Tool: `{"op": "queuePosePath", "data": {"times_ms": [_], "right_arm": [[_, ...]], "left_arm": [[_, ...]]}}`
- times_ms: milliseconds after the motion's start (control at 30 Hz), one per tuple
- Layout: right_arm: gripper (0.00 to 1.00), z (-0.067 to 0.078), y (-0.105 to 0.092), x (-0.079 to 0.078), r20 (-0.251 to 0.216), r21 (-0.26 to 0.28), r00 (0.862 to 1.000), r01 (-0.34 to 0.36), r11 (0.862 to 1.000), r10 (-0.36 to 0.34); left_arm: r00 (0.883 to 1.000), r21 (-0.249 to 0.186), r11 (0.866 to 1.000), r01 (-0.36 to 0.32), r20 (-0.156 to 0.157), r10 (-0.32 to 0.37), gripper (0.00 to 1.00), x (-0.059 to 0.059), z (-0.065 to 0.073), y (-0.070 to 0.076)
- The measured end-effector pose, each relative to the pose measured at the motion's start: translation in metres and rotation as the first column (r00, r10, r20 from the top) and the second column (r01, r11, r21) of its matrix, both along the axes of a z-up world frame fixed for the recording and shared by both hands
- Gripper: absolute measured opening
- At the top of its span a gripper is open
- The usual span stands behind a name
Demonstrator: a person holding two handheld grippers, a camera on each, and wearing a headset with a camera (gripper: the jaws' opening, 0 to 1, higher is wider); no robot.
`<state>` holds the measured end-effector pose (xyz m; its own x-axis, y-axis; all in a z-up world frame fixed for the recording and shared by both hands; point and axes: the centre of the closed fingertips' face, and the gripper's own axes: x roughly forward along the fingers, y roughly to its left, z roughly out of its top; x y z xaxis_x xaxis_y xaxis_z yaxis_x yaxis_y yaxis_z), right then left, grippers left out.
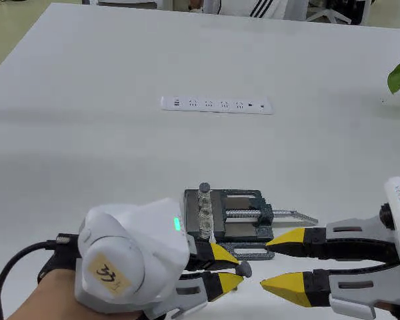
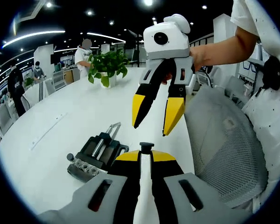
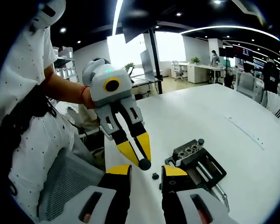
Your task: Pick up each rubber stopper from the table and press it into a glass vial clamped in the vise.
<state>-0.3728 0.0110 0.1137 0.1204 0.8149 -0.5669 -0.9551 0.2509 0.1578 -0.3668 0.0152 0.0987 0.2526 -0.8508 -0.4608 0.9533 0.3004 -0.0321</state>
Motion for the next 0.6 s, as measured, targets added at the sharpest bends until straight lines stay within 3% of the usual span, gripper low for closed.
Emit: {"op": "queuePosePath", "data": {"times_ms": [600], "right_arm": [[0.08,-0.0027,0.0026,-0.0059,-0.003,-0.024,0.998,-0.067,0.997,0.067]], "left_arm": [[0.999,-0.007,0.999,0.038,0.021,-0.038,0.04,-0.0030,0.0070,-0.0081]]}}
